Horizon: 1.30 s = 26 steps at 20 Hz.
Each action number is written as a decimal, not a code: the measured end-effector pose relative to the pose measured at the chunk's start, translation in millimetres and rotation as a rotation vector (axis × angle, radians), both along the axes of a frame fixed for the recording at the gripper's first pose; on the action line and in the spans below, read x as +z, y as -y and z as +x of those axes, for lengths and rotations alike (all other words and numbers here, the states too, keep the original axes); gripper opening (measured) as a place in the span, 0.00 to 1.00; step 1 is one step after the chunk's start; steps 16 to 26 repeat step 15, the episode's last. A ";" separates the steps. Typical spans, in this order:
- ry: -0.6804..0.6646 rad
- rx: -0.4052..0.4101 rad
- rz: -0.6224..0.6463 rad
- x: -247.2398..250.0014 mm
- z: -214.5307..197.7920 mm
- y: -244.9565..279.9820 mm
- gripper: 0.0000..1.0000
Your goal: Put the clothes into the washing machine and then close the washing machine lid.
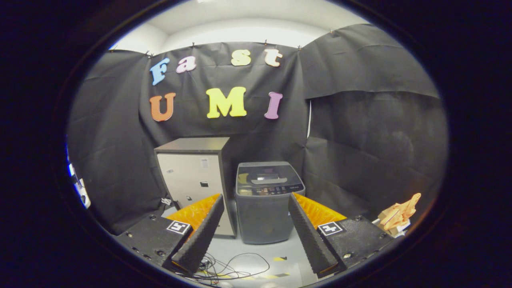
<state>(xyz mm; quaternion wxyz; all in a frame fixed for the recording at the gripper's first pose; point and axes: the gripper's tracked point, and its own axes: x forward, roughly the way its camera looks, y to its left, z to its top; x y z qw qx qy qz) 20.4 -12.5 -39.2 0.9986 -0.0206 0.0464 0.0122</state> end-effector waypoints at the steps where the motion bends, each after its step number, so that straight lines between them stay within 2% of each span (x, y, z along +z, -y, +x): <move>1: 0.005 0.002 -0.006 1.3 -1.9 -2.0 1.00; 26: 0.015 0.009 -0.009 5.1 -1.5 -12.0 1.00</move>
